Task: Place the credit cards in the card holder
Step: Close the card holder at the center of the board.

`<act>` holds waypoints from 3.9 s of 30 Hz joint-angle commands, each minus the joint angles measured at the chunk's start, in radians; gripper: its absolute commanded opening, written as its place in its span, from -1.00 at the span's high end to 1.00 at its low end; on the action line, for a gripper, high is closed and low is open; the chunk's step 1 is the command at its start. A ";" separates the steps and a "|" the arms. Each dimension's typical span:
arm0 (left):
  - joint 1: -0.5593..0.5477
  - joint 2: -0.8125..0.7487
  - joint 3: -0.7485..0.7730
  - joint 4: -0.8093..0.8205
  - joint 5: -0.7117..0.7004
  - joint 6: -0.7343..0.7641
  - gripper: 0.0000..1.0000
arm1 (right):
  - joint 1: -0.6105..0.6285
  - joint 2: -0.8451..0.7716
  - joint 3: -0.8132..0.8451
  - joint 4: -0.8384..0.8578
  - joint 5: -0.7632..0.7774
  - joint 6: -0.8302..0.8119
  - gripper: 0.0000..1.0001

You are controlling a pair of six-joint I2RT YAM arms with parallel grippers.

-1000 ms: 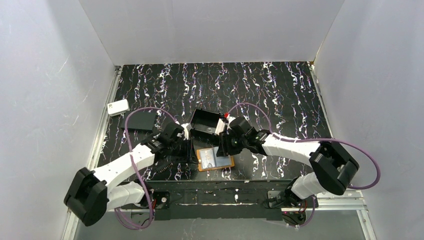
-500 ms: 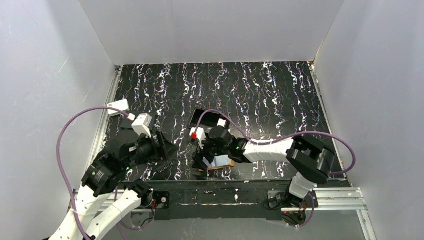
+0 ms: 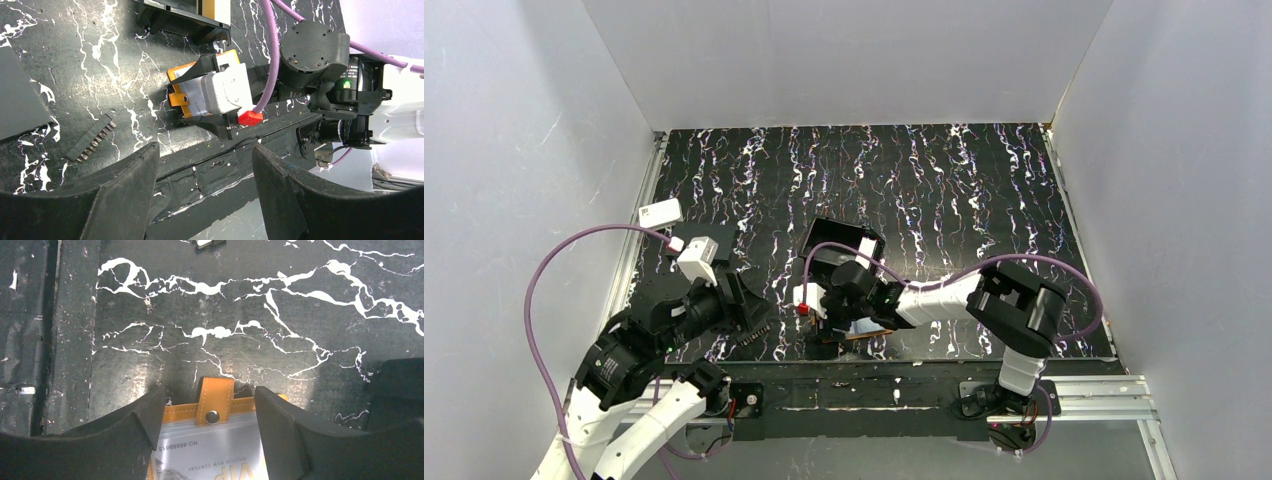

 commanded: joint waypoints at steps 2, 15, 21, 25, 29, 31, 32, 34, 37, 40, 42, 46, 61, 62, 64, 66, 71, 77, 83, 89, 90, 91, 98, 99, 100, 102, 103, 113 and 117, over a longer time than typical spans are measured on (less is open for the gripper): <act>0.004 -0.010 0.012 -0.014 -0.005 0.019 -0.33 | 0.004 0.056 0.054 -0.036 0.021 -0.118 -0.37; 0.003 0.013 0.006 -0.014 -0.002 0.023 -0.34 | 0.004 0.051 0.067 0.007 -0.006 -0.034 0.51; 0.004 0.033 0.004 -0.010 -0.011 0.016 -0.34 | 0.004 -0.010 0.093 0.119 0.011 0.104 0.69; 0.003 0.045 -0.008 0.004 -0.004 -0.003 -0.36 | 0.003 -0.052 0.139 0.108 0.012 0.257 0.76; 0.003 0.068 -0.025 0.022 0.011 -0.021 -0.36 | 0.003 -0.092 0.205 -0.069 0.021 0.359 0.89; 0.004 0.079 -0.040 0.045 0.020 -0.034 -0.36 | 0.003 -0.122 0.206 -0.131 0.034 0.398 0.96; 0.004 0.083 -0.046 0.056 0.022 -0.039 -0.36 | 0.003 -0.138 0.203 -0.154 0.030 0.422 0.97; 0.004 0.097 -0.058 0.075 0.024 -0.045 -0.36 | 0.004 -0.174 0.185 -0.178 0.027 0.462 0.97; 0.004 0.123 -0.073 0.110 0.032 -0.056 -0.36 | 0.003 -0.229 0.166 -0.222 0.046 0.456 0.97; 0.004 0.159 -0.095 0.158 0.058 -0.076 -0.35 | 0.003 -0.278 0.132 -0.308 0.106 0.366 0.97; 0.004 0.186 -0.117 0.201 0.105 -0.091 -0.35 | 0.003 -0.308 0.094 -0.334 0.163 0.311 0.97; 0.004 0.286 -0.160 0.312 0.247 -0.126 -0.28 | -0.001 -0.313 0.012 -0.319 0.197 0.257 0.95; -0.010 0.609 -0.359 0.753 0.457 -0.268 0.31 | -0.019 -0.284 -0.077 -0.293 0.319 0.301 0.96; -0.014 0.633 -0.369 0.775 0.465 -0.269 0.34 | -0.017 -0.289 -0.076 -0.302 0.319 0.304 0.96; -0.028 0.687 -0.386 0.821 0.473 -0.270 0.42 | -0.014 -0.298 -0.077 -0.312 0.331 0.315 0.96; -0.044 0.730 -0.404 0.849 0.450 -0.274 0.52 | -0.011 -0.304 -0.075 -0.324 0.350 0.324 0.95; -0.050 0.795 -0.452 0.880 0.366 -0.250 0.65 | 0.028 -0.316 -0.049 -0.370 0.430 0.316 0.89; -0.052 0.865 -0.488 0.882 0.326 -0.226 0.72 | 0.105 -0.258 0.044 -0.465 0.629 0.268 0.80; -0.052 0.903 -0.496 0.882 0.317 -0.223 0.74 | 0.136 -0.232 0.030 -0.462 0.718 0.330 0.30; -0.052 0.909 -0.490 0.882 0.320 -0.217 0.77 | 0.136 -0.250 -0.078 -0.285 0.676 0.430 0.03; -0.051 0.910 -0.489 0.882 0.322 -0.217 0.77 | 0.135 -0.238 -0.085 -0.265 0.684 0.440 0.02; -0.052 0.910 -0.489 0.882 0.324 -0.218 0.77 | 0.135 -0.225 -0.094 -0.247 0.704 0.449 0.00; -0.051 0.897 -0.488 0.866 0.323 -0.204 0.80 | 0.135 -0.167 -0.094 -0.262 0.970 0.509 0.03; -0.051 0.896 -0.488 0.866 0.323 -0.203 0.80 | 0.133 -0.169 -0.091 -0.282 1.046 0.533 0.17; -0.051 0.900 -0.489 0.869 0.324 -0.203 0.80 | 0.132 -0.174 -0.086 -0.308 1.118 0.562 0.38; -0.052 0.909 -0.488 0.871 0.327 -0.201 0.81 | 0.129 -0.187 -0.071 -0.383 1.241 0.623 0.62; -0.052 0.914 -0.487 0.873 0.329 -0.200 0.81 | 0.129 -0.193 -0.070 -0.402 1.256 0.623 0.56; -0.051 0.919 -0.465 0.866 0.343 -0.187 0.82 | 0.102 -0.370 -0.105 -0.419 0.755 0.680 -0.44; -0.052 0.922 -0.465 0.873 0.348 -0.188 0.82 | -0.006 -0.500 -0.190 -0.305 0.404 0.977 -0.56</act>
